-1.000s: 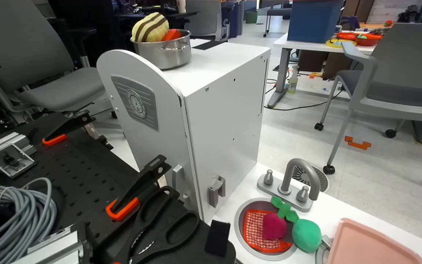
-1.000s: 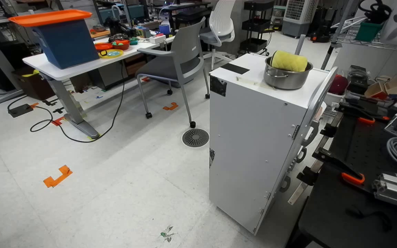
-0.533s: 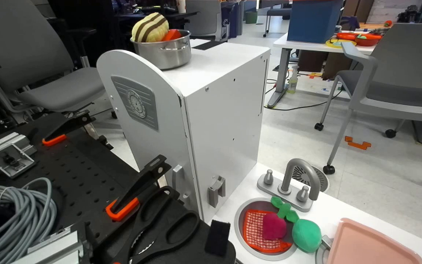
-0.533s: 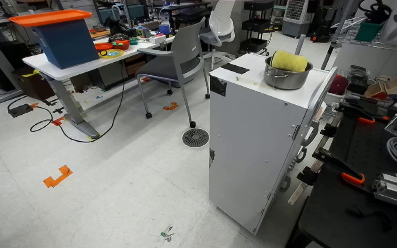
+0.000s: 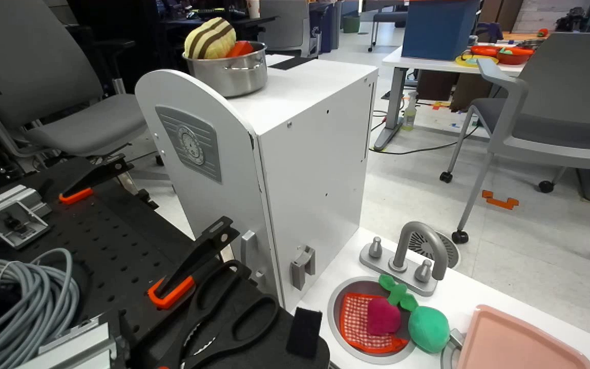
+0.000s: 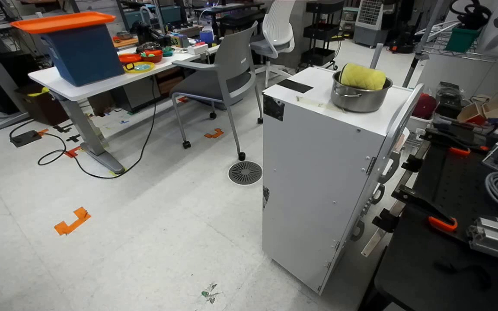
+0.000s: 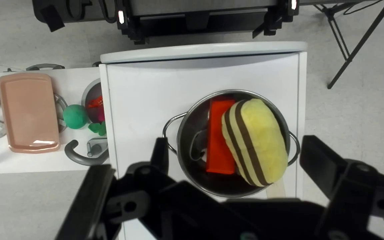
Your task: Remove the yellow plush toy from the silver pot
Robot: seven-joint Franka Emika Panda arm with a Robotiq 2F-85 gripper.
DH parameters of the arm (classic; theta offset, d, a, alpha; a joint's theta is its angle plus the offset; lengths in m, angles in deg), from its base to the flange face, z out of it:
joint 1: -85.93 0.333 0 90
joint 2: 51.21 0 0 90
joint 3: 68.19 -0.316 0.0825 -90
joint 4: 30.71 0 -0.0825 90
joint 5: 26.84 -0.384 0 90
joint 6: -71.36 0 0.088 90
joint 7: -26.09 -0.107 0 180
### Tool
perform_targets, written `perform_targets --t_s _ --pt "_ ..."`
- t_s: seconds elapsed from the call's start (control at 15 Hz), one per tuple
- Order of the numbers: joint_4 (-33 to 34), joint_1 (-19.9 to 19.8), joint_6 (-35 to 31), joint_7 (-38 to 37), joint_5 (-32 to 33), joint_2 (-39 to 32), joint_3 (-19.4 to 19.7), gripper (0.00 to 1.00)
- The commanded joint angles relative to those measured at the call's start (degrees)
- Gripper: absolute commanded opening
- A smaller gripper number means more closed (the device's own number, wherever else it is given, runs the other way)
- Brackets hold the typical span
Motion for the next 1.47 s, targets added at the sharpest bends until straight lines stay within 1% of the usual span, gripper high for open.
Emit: perform_targets --t_s 0.0,0.67,1.2,1.4 --pt "0.23 0.35 0.1 1.78 -0.18 -1.08 -0.04 1.0" --pt "0.18 0.08 0.04 0.77 0.82 -1.61 0.19 1.0" --pt "2.52 0.7 0.28 -0.93 3.74 -6.95 -0.11 1.0" --pt "3.13 1.09 -1.02 -1.19 3.56 -8.36 -0.42 1.0"
